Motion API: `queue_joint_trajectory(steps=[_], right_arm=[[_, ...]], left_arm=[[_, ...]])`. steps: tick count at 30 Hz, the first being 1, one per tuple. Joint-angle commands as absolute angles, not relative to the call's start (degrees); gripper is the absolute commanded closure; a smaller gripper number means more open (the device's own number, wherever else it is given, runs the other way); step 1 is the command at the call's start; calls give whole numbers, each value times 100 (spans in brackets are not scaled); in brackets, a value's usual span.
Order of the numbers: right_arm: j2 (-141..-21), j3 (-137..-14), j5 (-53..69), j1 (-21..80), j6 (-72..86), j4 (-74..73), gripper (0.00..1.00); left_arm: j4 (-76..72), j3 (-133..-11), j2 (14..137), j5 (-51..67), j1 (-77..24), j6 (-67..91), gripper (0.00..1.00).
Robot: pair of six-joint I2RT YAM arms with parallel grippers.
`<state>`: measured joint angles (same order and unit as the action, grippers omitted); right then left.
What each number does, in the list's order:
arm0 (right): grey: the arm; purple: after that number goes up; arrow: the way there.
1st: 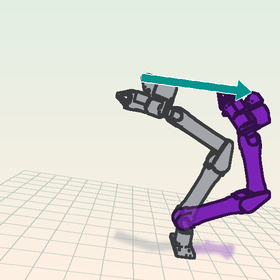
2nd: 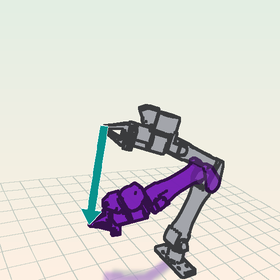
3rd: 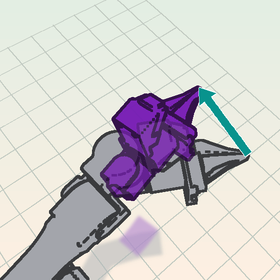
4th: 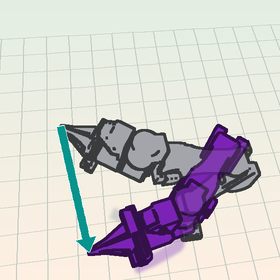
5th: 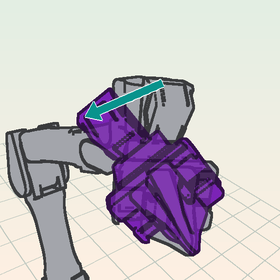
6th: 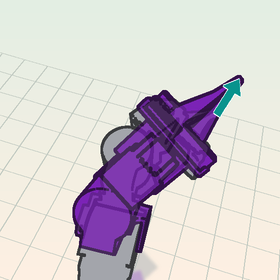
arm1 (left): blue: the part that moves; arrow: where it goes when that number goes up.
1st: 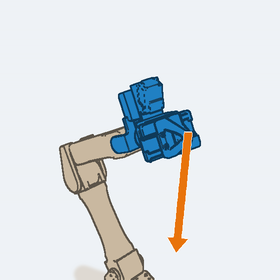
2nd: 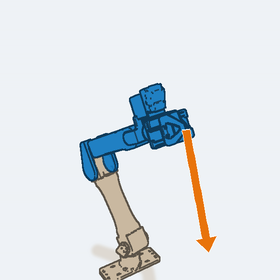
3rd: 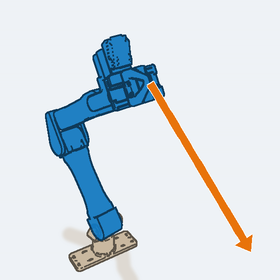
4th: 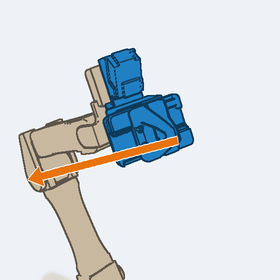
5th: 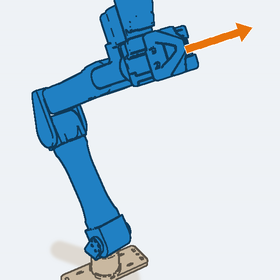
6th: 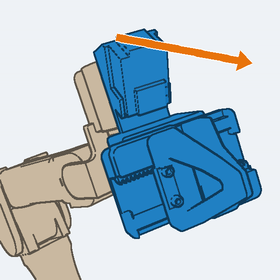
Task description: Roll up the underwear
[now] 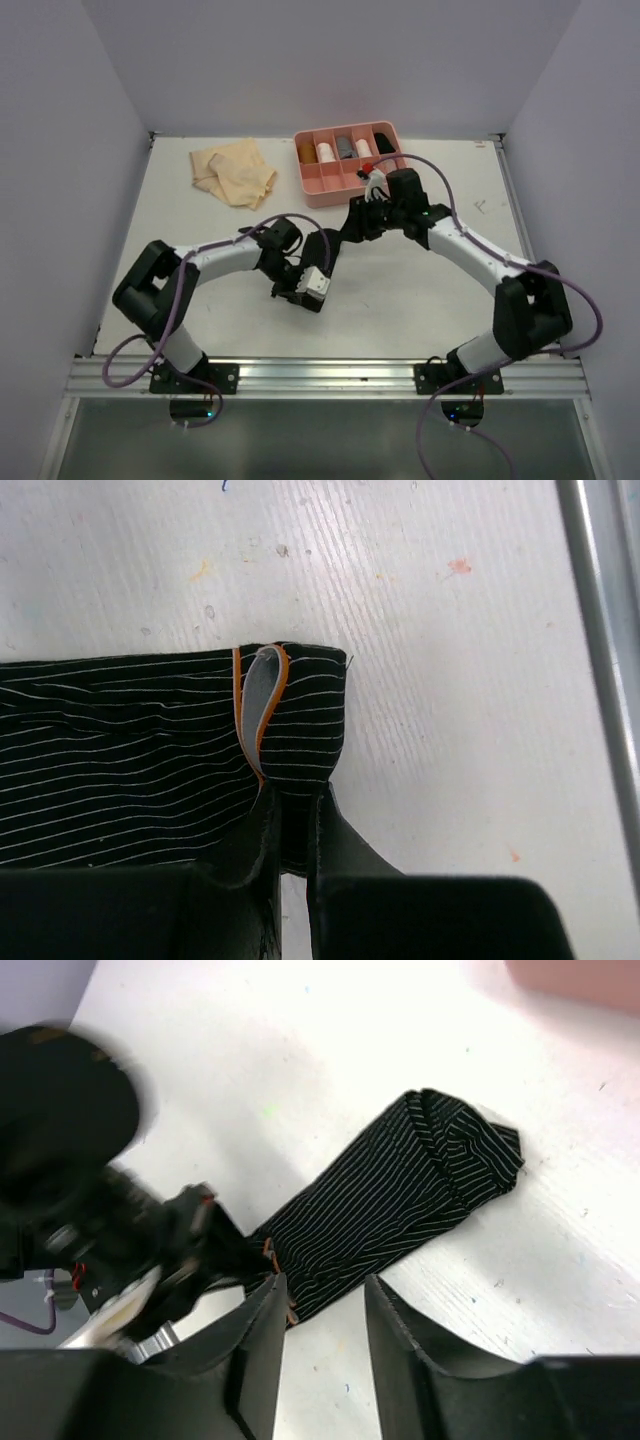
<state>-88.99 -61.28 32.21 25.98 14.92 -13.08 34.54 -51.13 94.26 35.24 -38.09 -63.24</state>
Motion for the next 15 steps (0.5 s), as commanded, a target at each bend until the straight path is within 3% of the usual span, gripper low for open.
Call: queue_joint_trajectory(steps=[1, 4, 7, 12, 15], right_arm=[[-7894, -5880, 2619, 2724, 1073, -1949, 60], [-7219, -5704, 2383, 3066, 810, -2388, 66], [-6865, -5651, 1935, 3681, 660, -2776, 64], [-6460, -5529, 1487, 4568, 598, -2716, 48], [-6792, -5589, 1397, 4903, 203, -2663, 38]], left_arm=[[5525, -5482, 10826, 3893, -3499, -6381, 100], [5975, -6177, 11556, 4086, -3314, -6284, 100], [6221, -6722, 12154, 4183, -3191, -6091, 100], [6538, -7311, 12988, 4122, -3129, -6038, 100], [6741, -7584, 13323, 4192, -3120, -6038, 100]])
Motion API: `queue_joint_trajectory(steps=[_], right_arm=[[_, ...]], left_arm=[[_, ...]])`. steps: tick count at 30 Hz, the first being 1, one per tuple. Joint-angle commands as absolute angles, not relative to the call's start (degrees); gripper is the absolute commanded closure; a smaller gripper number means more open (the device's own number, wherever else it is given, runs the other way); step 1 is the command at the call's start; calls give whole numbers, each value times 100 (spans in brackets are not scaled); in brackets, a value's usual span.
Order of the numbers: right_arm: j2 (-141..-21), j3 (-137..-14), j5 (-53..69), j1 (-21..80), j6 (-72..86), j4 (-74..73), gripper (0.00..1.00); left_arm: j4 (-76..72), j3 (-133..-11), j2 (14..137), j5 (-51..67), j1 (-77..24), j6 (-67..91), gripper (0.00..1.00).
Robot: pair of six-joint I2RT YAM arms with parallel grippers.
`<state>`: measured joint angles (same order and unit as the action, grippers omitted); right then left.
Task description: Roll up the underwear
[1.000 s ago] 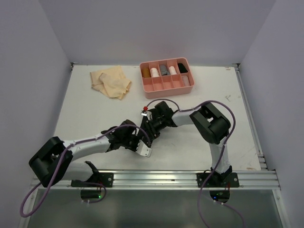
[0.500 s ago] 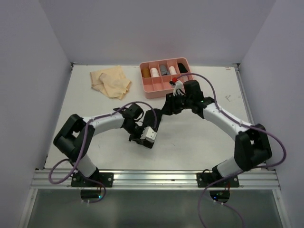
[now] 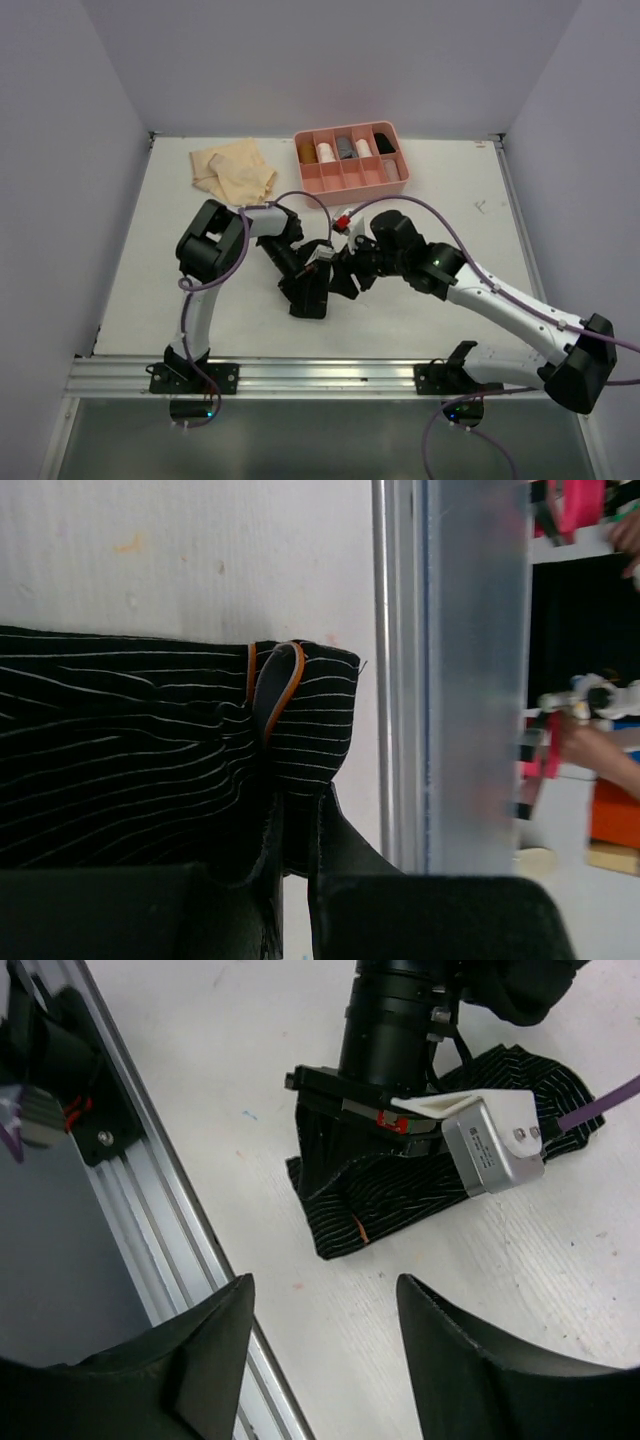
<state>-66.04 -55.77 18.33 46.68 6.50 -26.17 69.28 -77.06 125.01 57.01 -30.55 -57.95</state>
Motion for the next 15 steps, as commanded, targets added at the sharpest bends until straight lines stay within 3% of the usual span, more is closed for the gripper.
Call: queue_joint_trajectory(steps=[1, 9, 15], right_arm=[[-6951, -5659, 1241, 5131, -172, -2750, 36], [-8277, -5704, 1099, 5984, -905, -2005, 35], [-8639, -5336, 967, 6441, -739, -1091, 36]], left_arm=[[6785, -7637, 13376, 4218, -3120, -6029, 100], [6636, -7603, 13553, 4271, -3076, -5845, 100], [6495, -7550, 13605, 4271, -3006, -5757, 100]])
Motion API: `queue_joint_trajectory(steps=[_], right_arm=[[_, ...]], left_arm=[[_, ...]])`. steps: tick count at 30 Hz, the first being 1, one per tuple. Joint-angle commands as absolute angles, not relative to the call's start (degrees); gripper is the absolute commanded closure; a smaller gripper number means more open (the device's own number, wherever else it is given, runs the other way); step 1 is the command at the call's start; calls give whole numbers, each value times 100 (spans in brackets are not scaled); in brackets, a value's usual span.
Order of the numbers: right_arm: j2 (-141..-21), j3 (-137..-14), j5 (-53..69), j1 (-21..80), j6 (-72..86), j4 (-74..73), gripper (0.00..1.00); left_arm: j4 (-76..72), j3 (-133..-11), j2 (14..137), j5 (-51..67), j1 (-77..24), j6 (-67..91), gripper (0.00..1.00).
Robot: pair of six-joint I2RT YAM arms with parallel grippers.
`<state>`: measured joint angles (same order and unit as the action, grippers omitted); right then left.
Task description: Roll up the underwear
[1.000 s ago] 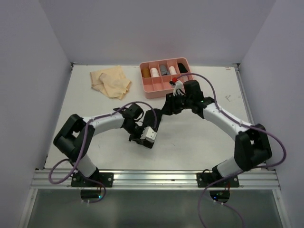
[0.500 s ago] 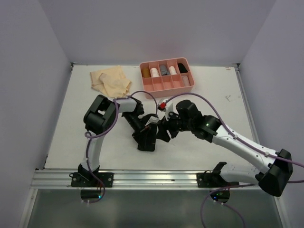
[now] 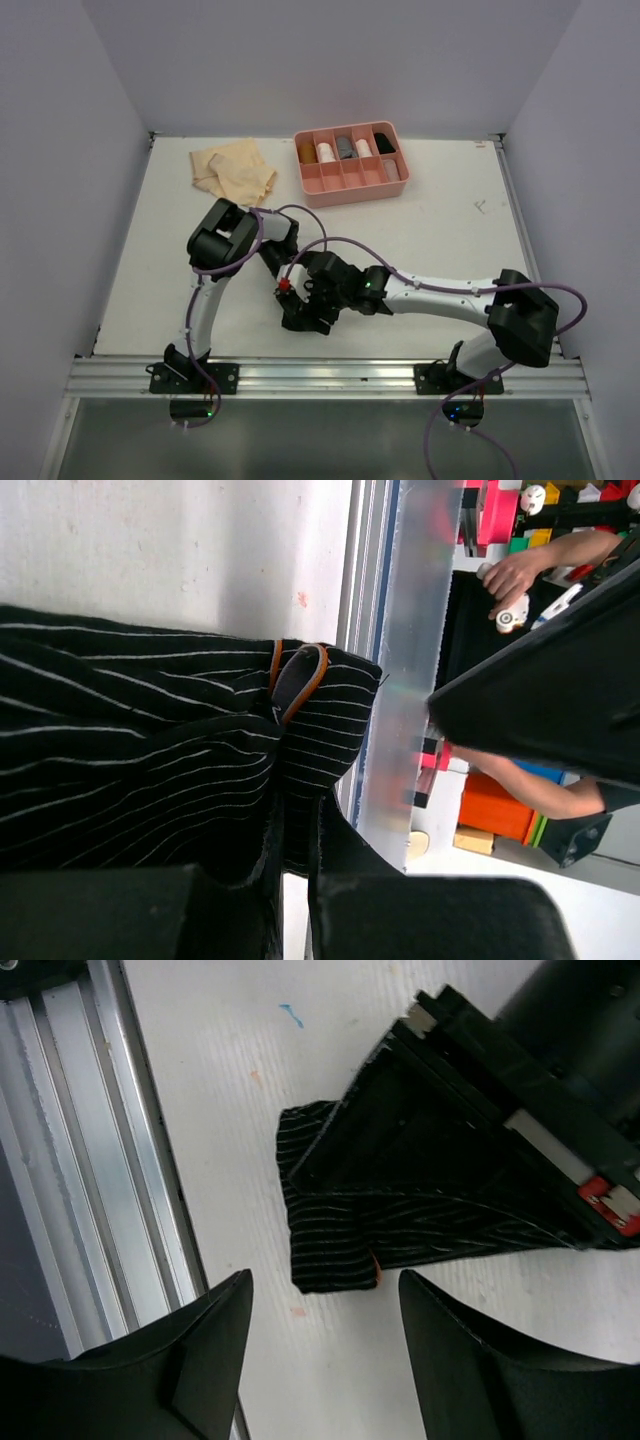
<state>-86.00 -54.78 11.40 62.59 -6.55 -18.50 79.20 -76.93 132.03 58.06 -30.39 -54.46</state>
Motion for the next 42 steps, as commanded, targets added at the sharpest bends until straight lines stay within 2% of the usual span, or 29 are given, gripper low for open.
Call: queue_joint_trajectory(steps=[1, 8, 12, 14, 15, 17, 18, 19, 23, 25, 27, 33, 39, 42], right_arm=[[-8674, -5283, 958, 6468, -712, -898, 36], [-9175, -5194, 984, 6644, -747, -589, 36], [-9465, -5107, 941, 6662, -791, -344, 41], [-9588, -5019, 932, 6662, -817, -290, 52], [-9658, -4992, 923, 6662, -826, -264, 69], [-9668, -4887, 958, 6653, -791, -203, 83], [-9616, -4843, 975, 6653, -739, -124, 95], [-9598, -4756, 1019, 6662, -712, -88, 99], [-9772, -4763, 1370, 6645, -589, -201, 100], [-9957, -4755, 1537, 6610, -475, -290, 100], [-10019, -4685, 1852, 6469, -239, -142, 100], [-10318, -4684, 2583, 5986, 499, -35, 100], [-10940, -5167, 3550, 5336, 1264, 18, 100], [-11371, -5492, 3954, 5151, 1615, -166, 100]], left_arm=[[6495, -7550, 13605, 4289, -2997, -5757, 100], [6513, -7646, 13684, 4307, -2962, -5722, 98], [6443, -7682, 13676, 4298, -2962, -5652, 95], [6399, -7708, 13641, 4289, -2962, -5599, 92], [6390, -7708, 13623, 4298, -2953, -5599, 90], [6329, -7717, 13501, 4324, -2936, -5546, 89], [6285, -7725, 13448, 4324, -2927, -5528, 89], [6223, -7726, 13386, 4333, -2892, -5433, 88], [5959, -7874, 12825, 4648, -2568, -5151, 84], [5950, -8015, 12422, 5086, -2383, -5019, 75], [5941, -8103, 12113, 5378, -2067, -4914, 71], [5468, -8227, 10926, 6099, -1030, -4483, 68], [4492, -7297, 9468, 6118, 191, -4139, 68], [4350, -6445, 8493, 5610, 483, -5005, 68]])
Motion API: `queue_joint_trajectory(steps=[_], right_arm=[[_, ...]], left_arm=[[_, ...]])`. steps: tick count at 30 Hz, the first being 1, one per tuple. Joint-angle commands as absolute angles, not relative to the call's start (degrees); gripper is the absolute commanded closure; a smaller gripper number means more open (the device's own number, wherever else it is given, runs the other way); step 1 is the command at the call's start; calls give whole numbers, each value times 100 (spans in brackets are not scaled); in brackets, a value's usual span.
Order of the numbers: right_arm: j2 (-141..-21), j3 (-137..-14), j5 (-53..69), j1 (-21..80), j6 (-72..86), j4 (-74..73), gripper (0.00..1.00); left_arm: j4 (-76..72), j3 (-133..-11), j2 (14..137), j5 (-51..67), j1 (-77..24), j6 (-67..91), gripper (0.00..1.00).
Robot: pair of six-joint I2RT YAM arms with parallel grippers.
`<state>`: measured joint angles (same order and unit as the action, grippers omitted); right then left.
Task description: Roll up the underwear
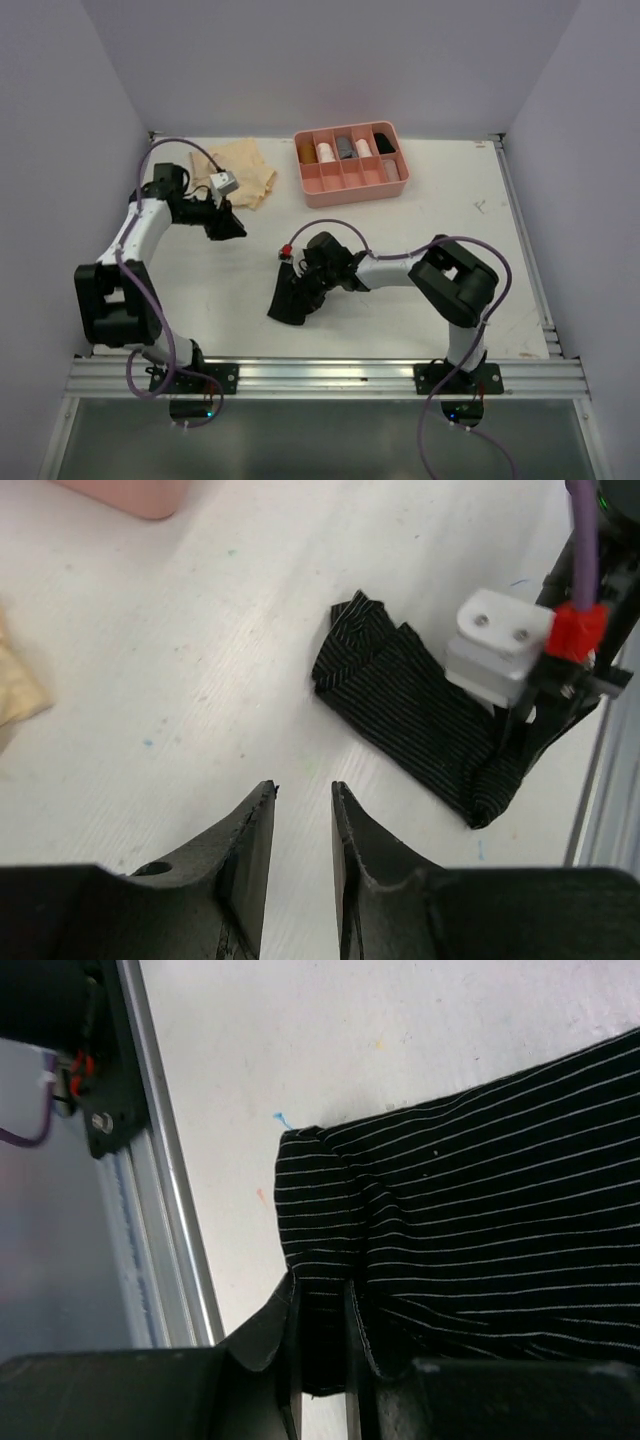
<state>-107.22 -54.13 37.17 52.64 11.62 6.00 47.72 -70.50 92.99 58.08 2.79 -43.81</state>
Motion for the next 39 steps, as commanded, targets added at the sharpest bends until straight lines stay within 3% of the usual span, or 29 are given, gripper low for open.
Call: queue_joint_trajectory(steps=[1, 7, 9, 14, 31, 34, 37, 39], right_arm=[[-11486, -5658, 4068, 5116, 1704, -176, 100], [-12268, -5968, 4833, 4826, 2381, 148, 100], [-12418, -6011, 5087, 4694, 2627, 306, 100], [-12831, -6205, 5264, 4474, 2918, 299, 100], [-13219, -6531, 5317, 4360, 3647, 386, 100], [-13210, -6548, 5300, 4342, 3647, 369, 100], [-13157, -6513, 5265, 4281, 3656, 360, 100], [-13035, -6469, 5256, 4219, 3683, 352, 91]], left_arm=[[4411, -6033, 8012, 5573, 483, -5288, 68], [4816, -4521, 6332, 4800, -16, -7126, 62], [4738, -4142, 5917, 4563, -596, -7469, 59], [3896, -3121, 4985, 4106, -1816, -7147, 54], [2040, -2479, 5905, 2427, -4007, -5485, 49], [1933, -2426, 6169, 2171, -4262, -5300, 54], [2003, -2496, 6502, 2065, -4411, -5221, 75], [2232, -2618, 6714, 2100, -4421, -5203, 91]])
